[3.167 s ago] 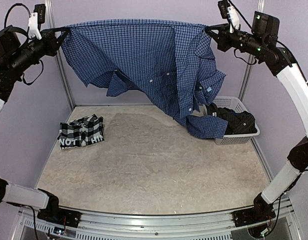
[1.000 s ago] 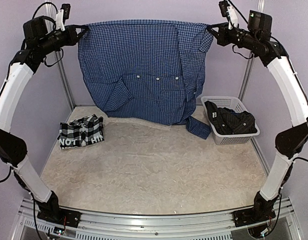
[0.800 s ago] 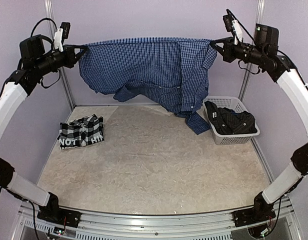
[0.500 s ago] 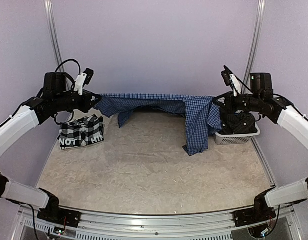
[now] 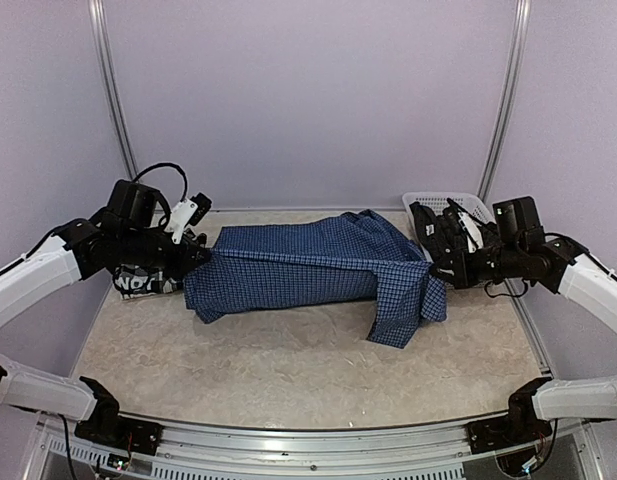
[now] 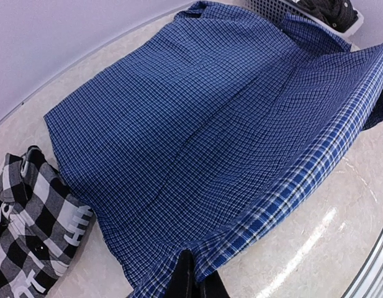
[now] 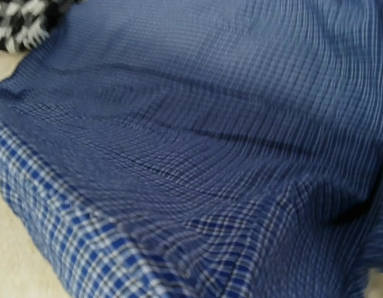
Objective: Fold and stack the long sleeve shirts
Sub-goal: Flatten out the crumpled shirt at the center of the board.
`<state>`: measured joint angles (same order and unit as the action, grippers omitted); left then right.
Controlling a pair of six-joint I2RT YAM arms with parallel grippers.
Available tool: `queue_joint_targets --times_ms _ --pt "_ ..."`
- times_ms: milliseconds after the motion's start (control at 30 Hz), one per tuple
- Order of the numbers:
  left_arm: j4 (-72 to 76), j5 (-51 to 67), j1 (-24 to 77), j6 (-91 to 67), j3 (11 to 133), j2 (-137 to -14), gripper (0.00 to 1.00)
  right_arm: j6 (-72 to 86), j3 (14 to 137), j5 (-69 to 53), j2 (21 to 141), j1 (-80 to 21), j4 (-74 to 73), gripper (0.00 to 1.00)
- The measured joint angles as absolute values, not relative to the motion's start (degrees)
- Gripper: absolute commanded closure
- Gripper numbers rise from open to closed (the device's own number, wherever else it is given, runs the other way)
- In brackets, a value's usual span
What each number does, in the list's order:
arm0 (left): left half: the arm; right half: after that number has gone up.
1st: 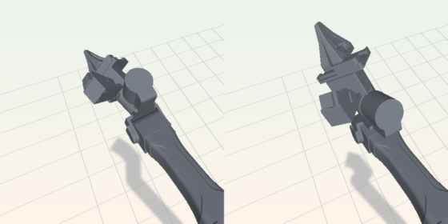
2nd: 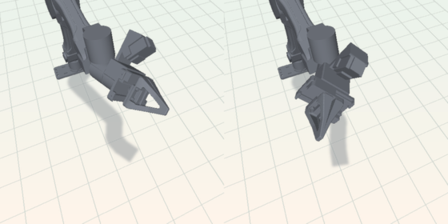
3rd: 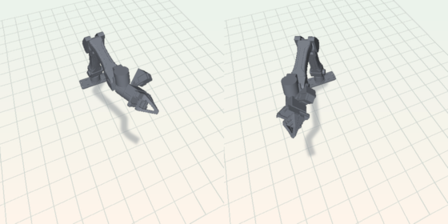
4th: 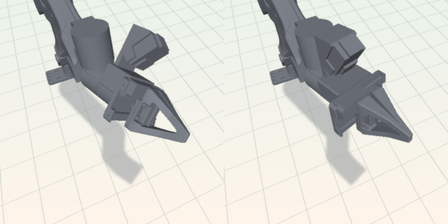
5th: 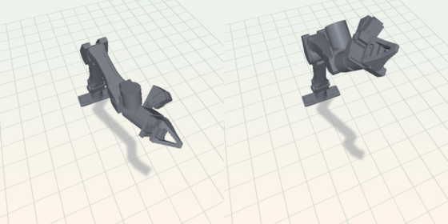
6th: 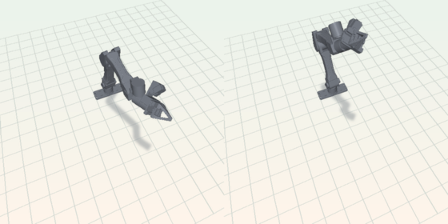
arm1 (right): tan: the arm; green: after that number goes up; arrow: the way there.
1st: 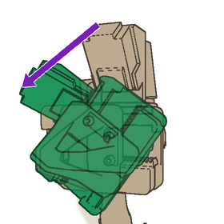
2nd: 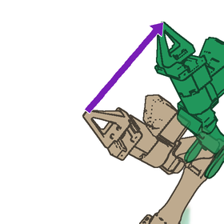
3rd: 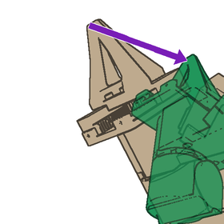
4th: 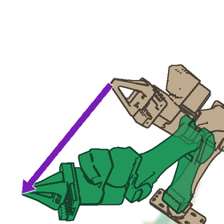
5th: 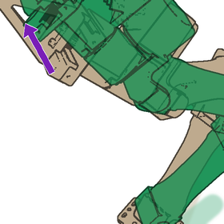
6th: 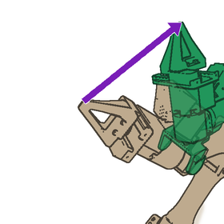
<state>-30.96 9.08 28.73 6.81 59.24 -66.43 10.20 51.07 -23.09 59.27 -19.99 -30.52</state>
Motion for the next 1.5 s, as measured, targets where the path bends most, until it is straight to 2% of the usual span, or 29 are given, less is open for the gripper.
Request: queue_joint_targets --times_ms 267,467,567,733,933,1000,1067,1267,1367,1500 --pt "-32.7 6.0 36.5 9.6 53.4 -66.5 0.96 12.6 47.8 -23.1 60.1 -20.0 -33.8 0.97" --pt "-32.6 6.5 39.6 12.1 51.0 -66.5 0.96 13.4 47.5 -22.9 65.6 -20.0 -34.0 0.96" --pt "-32.6 6.6 40.6 12.7 50.5 -67.6 0.99 13.6 47.3 -22.3 68.5 -20.0 -33.9 0.97" --pt "-32.4 5.1 39.9 12.2 51.3 -72.9 1.0 13.5 49.1 -19.4 74.2 -20.0 -33.0 0.98" --pt "-31.4 6.7 31.1 9.0 55.8 -84.0 1.0 12.3 55.5 -16.0 83.5 -20.0 -29.4 0.95" --pt "-30.9 7.0 29.2 7.9 56.5 -86.8 1.0 11.6 57.8 -15.2 86.4 -20.1 -28.3 0.91" --pt "-30.7 7.0 28.3 6.9 57.1 -88.9 1.0 11.0 60.5 -14.0 89.2 -20.2 -27.7 0.83" --pt "-31.4 6.0 27.1 4.1 60.2 -93.0 1.0 9.3 68.0 -8.9 97.1 -20.1 -26.0 0.43" --pt "-31.3 6.0 27.0 3.0 61.7 -94.5 1.0 8.4 67.8 -8.4 96.2 -21.0 -25.9 0.37" --pt "-31.3 6.9 27.0 1.7 62.3 -95.4 1.0 8.5 63.9 -6.1 88.8 -26.1 -25.9 0.36"
